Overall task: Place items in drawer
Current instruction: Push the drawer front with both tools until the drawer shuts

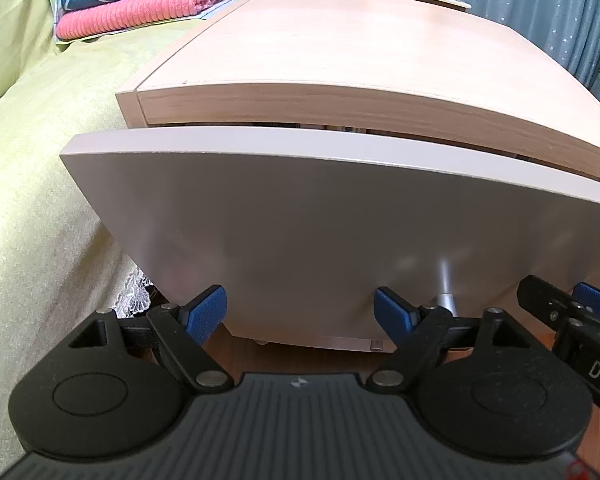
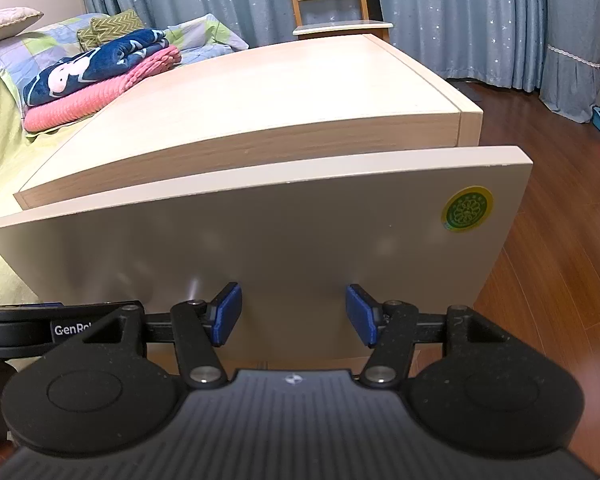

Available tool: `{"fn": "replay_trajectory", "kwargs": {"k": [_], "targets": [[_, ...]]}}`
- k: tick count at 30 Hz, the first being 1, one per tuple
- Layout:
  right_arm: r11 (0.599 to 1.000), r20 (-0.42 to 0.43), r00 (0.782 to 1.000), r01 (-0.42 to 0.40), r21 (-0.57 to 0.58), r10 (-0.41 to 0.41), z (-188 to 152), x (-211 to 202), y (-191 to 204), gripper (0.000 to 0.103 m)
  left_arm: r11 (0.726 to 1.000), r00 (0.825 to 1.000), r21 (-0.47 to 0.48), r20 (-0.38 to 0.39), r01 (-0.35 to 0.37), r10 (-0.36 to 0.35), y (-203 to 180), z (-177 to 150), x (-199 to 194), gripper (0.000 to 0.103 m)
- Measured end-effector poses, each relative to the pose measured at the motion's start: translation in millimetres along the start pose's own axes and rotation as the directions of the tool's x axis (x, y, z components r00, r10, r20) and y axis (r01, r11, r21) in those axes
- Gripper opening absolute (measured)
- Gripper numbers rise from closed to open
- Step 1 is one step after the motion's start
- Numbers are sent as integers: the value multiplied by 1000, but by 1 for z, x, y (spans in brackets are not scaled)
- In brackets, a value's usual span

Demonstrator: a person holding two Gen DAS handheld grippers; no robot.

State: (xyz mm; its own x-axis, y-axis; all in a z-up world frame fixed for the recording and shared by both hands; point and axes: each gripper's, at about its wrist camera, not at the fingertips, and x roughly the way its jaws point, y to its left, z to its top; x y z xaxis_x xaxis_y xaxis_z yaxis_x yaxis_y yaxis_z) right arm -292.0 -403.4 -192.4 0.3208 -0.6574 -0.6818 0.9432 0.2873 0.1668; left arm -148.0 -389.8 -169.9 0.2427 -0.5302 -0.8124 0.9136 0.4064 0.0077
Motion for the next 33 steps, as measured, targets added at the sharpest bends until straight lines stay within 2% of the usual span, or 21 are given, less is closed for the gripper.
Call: {"fn": "replay_trajectory", "kwargs": {"k": [33], "targets": [[1000, 3, 1000, 3, 9, -3, 10, 8, -6, 55, 1000, 1000, -14, 13, 6, -6, -5, 9, 11, 82]]}}
